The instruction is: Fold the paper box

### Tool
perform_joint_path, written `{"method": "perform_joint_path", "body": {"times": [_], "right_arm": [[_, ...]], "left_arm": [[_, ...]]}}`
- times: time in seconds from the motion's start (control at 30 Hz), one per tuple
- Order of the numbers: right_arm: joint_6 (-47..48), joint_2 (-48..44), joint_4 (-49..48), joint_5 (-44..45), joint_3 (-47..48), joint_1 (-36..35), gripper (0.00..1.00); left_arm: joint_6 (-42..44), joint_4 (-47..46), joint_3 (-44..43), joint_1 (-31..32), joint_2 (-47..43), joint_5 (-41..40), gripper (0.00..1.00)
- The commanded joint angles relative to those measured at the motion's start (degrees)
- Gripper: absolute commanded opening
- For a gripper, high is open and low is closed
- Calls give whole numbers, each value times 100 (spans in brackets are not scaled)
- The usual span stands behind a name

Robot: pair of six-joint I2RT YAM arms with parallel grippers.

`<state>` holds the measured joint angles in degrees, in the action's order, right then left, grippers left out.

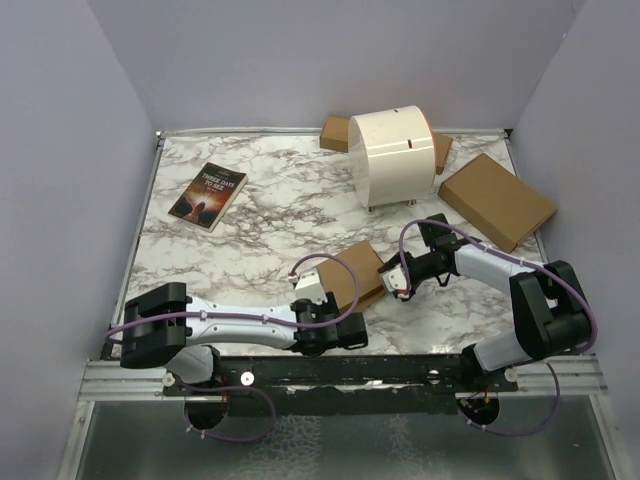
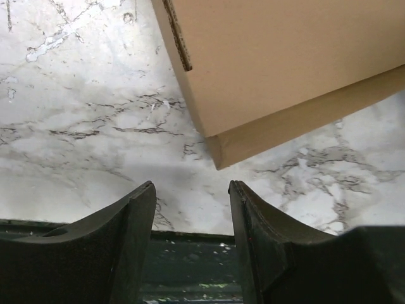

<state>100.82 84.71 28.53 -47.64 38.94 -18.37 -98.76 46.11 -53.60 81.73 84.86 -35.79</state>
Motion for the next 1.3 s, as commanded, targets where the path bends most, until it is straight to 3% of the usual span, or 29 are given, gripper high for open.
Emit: {"method": "perform_joint_path", "body": {"times": [0.0, 0.1, 0.37, 1.27], "right_arm": [[-51, 133, 337, -14, 2, -31, 52], [-50, 121, 350, -22, 6, -35, 52], [-45, 142, 337, -18, 15, -35, 52], [-61, 151, 337, -9, -3, -35, 52]], "left_arm": [[720, -1089, 402, -138, -123, 271, 56], [1059, -1853, 730, -289, -313, 371, 59], [1207, -2249, 864, -571, -233, 428, 59], [997, -1768, 774, -650, 198, 217, 46]]}}
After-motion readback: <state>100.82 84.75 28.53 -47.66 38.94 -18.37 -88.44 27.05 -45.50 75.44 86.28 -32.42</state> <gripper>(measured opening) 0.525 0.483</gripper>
